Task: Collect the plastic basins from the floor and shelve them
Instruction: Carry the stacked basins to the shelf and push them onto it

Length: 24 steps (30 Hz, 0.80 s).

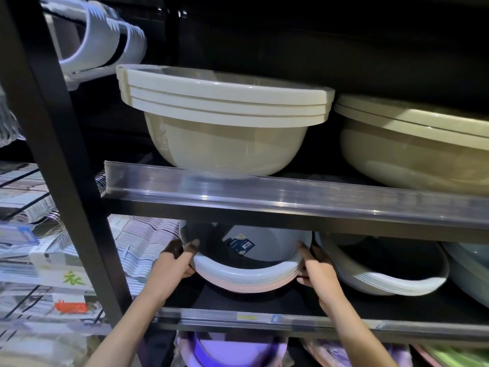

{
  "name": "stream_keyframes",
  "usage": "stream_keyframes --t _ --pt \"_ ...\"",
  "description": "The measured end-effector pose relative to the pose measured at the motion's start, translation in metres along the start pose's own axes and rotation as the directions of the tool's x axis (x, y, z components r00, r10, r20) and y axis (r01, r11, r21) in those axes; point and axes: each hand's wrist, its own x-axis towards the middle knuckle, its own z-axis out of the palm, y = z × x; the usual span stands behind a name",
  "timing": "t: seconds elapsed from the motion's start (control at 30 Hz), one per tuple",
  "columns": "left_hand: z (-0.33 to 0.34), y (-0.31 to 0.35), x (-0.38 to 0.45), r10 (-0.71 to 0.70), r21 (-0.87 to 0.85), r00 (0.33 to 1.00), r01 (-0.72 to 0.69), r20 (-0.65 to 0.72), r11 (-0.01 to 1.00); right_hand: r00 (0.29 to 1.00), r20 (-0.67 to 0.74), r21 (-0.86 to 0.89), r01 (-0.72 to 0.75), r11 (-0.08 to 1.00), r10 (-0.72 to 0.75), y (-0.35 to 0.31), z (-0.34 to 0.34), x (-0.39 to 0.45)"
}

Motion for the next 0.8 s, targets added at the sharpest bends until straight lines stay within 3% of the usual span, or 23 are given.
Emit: stream_keyframes --t 0.13,0.23,0.33,0.43,0.6,0.8 --pt "-0.008 0.005 -0.013 0.047 0.278 0.999 -0.050 0.018 0.959 0.994 0.046 -0.215 0.107 0.971 -0.100 0.002 -0.008 -0.011" --pt "-0.011 0.005 -0.021 0.090 0.375 0.995 -0.100 0.044 0.922 0.983 0.117 -0.373 0.178 0.911 -0.144 0.008 -0.017 -0.021" --pt "-0.013 0.006 -0.023 0.128 0.411 0.989 -0.146 0.072 0.900 0.967 0.216 -0.563 0.239 0.791 -0.138 0.008 -0.019 -0.029" --pt "-0.012 0.002 -0.020 0.128 0.476 0.986 -0.162 0.103 0.864 0.972 0.192 -0.735 0.233 0.636 -0.134 0.004 -0.013 -0.035" --pt "-0.003 -0.002 -0.016 0.197 0.535 0.970 -0.244 0.144 0.809 0.981 0.151 -0.782 0.193 0.593 -0.120 -0.001 -0.006 -0.032" --pt "0.001 0.003 -0.009 0.174 0.588 0.976 -0.217 0.129 0.779 0.982 0.151 -0.785 0.190 0.590 -0.115 -0.006 -0.005 -0.024"
